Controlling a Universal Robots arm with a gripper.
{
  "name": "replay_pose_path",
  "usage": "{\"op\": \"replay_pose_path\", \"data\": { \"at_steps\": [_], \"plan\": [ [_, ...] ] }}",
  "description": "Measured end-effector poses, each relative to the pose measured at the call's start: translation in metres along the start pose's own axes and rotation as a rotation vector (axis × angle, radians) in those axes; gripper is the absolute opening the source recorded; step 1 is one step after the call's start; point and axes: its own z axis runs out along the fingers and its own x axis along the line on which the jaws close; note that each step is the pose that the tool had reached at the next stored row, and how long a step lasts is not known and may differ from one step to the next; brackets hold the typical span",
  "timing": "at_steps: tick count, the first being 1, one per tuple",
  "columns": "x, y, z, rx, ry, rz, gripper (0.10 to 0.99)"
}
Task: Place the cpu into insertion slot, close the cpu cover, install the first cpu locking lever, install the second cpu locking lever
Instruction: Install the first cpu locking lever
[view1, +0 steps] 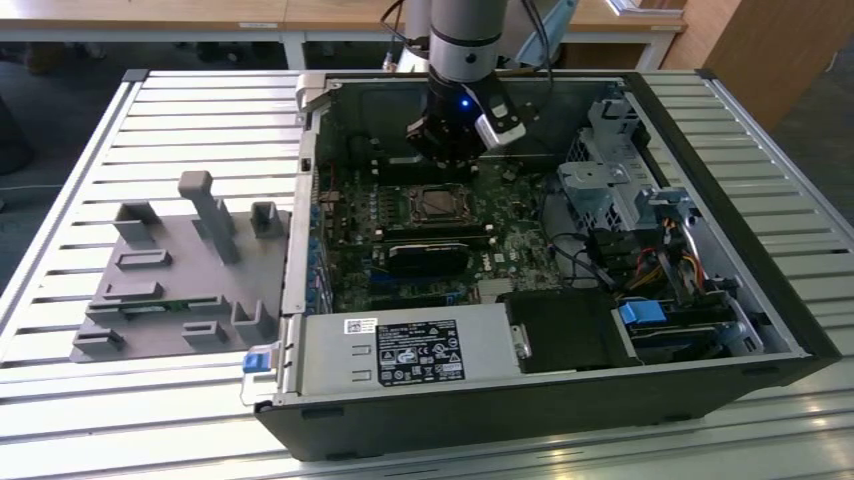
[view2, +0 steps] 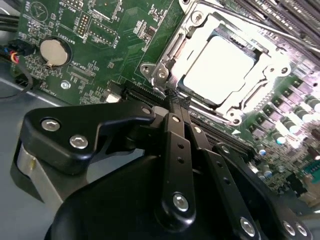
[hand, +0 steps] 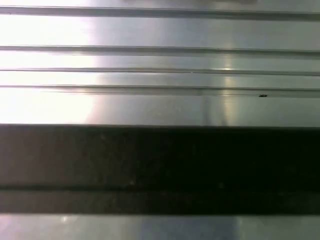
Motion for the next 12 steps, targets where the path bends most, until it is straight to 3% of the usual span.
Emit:
{"op": "replay_pose_path", "data": {
  "at_steps": [12],
  "plan": [
    [0.0000, -0.0032, -0.0008, 0.000, 0.0000, 0.000, 0.114]
  ]
}}
